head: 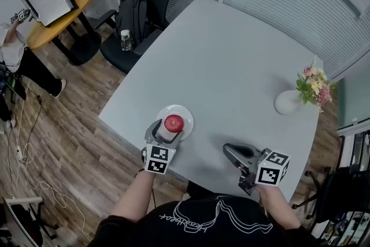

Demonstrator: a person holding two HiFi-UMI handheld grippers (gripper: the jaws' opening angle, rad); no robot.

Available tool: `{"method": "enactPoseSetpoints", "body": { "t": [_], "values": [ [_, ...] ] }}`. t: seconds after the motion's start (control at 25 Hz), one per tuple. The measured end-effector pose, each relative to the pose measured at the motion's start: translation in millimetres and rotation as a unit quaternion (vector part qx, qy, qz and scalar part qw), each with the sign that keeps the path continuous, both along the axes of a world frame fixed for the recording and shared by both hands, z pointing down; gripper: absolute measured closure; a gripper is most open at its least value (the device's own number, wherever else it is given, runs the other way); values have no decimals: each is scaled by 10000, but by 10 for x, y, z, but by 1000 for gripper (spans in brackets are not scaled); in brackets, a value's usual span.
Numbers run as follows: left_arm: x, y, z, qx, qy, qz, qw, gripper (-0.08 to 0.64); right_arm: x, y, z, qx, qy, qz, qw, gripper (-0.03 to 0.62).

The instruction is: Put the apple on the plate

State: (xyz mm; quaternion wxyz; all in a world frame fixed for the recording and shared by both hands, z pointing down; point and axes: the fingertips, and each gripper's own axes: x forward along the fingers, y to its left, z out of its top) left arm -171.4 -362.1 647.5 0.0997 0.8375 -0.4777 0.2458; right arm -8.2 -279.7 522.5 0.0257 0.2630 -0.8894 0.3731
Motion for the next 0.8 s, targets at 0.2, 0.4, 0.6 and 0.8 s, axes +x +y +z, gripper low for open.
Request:
{"method": "enactPoseSetpoints", "body": {
  "t": [0.2, 0.4, 0.6, 0.8],
  "values": [
    [-57, 171, -241, -70, 353, 68, 9993, 215, -167, 116, -172, 568, 331, -433, 9969, 584],
    [-38, 562, -737, -233, 1338, 174, 9906, 216, -332, 234, -452, 953, 66, -626, 9935, 584],
    [-30, 1053, -1375, -186, 2128, 417, 9760, 223, -490, 461, -708, 1158, -206, -754, 9902, 584],
    [-66, 1525, -1999, 20, 2779, 533, 9591, 274, -627, 766, -905, 1378, -365, -887, 9858, 584]
  ]
}}
